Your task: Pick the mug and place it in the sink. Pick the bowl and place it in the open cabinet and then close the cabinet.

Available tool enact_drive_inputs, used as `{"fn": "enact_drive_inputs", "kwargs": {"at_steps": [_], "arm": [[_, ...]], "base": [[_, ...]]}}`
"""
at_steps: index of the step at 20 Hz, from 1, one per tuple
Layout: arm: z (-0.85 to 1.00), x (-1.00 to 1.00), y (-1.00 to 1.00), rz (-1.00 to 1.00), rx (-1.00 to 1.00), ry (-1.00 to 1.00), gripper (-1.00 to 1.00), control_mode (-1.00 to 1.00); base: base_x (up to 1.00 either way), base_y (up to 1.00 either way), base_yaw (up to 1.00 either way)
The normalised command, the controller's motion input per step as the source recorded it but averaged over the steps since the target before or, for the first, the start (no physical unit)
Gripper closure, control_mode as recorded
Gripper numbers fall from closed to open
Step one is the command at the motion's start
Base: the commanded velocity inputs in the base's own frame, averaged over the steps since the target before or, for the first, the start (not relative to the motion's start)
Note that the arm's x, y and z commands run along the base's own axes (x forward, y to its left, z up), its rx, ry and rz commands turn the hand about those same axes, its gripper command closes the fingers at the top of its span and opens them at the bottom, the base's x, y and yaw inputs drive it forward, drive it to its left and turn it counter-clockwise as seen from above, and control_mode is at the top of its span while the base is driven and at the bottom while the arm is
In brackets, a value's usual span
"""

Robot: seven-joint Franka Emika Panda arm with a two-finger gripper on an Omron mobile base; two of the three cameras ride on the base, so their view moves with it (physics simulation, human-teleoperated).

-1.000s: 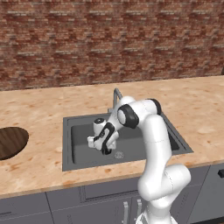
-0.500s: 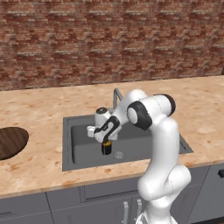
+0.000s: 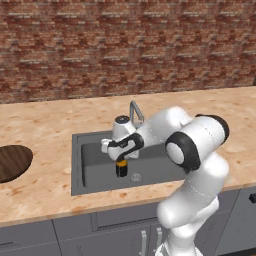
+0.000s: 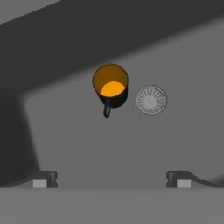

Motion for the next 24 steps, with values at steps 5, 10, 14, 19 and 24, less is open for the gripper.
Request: {"fn": "enact_drive_inputs", "kwargs": {"at_steps": [5,10,14,19,24], "arm": [[1.00,-0.63,0.00,0.00,0.07,0.04,-1.00,-1.00],[1.00,-0.65,0.09,0.00,0.23,0.03,-1.00,-1.00],[1.00,-0.59,0.50,0.07,0.26,0.05,-1.00,-1.00],[0.95,-0.22,0.85,0.15,0.07,0.14,-1.00,-1.00],[0.29,0.01,0.99,0.15,-0.10,0.16,-1.00,-1.00]], "base": [[0.00,0.00,0.00],[0.00,0.00,0.00],[0.00,0.00,0.00],[0.00,0.00,0.00],[0.00,0.00,0.00]]}}
